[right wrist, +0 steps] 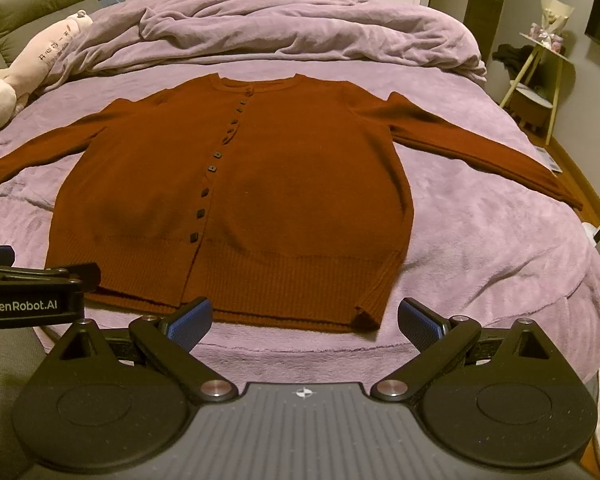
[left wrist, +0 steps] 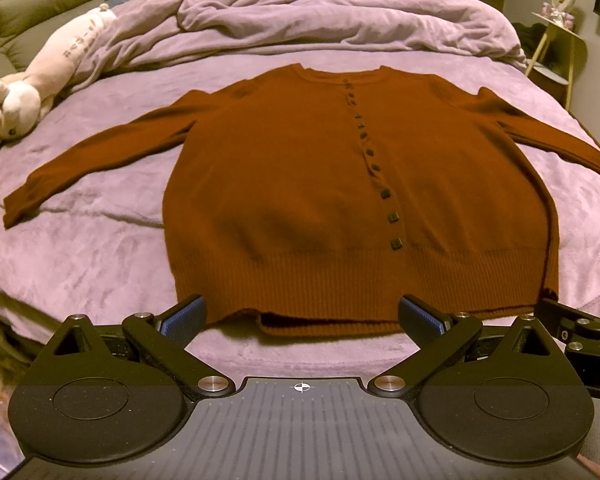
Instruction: Fold small clothes
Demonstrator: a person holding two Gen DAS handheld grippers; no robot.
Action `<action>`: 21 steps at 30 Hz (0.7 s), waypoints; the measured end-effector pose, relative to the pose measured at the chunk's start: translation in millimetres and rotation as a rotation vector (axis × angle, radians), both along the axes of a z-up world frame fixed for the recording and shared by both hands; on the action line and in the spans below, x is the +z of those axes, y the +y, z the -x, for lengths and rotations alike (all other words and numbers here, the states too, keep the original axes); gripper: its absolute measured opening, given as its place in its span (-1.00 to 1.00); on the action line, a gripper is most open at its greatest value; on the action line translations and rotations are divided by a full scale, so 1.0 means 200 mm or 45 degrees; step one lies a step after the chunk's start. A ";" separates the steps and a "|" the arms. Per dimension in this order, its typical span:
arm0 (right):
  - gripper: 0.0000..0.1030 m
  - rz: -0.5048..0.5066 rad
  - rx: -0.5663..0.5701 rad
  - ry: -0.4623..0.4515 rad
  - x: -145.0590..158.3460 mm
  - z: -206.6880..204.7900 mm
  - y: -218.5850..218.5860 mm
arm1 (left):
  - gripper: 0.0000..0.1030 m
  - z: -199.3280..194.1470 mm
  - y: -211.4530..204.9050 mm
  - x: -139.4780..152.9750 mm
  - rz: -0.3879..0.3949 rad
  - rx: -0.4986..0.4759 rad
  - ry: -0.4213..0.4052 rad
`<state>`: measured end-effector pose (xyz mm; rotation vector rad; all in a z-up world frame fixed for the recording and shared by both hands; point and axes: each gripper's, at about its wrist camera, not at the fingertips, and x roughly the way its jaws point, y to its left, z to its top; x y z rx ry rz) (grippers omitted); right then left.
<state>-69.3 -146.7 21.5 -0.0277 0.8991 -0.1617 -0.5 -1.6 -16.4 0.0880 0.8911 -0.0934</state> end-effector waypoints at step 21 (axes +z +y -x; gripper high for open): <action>0.92 -0.044 0.001 0.024 -0.03 -0.03 -0.02 | 1.00 -0.02 0.00 -0.03 0.008 0.005 0.033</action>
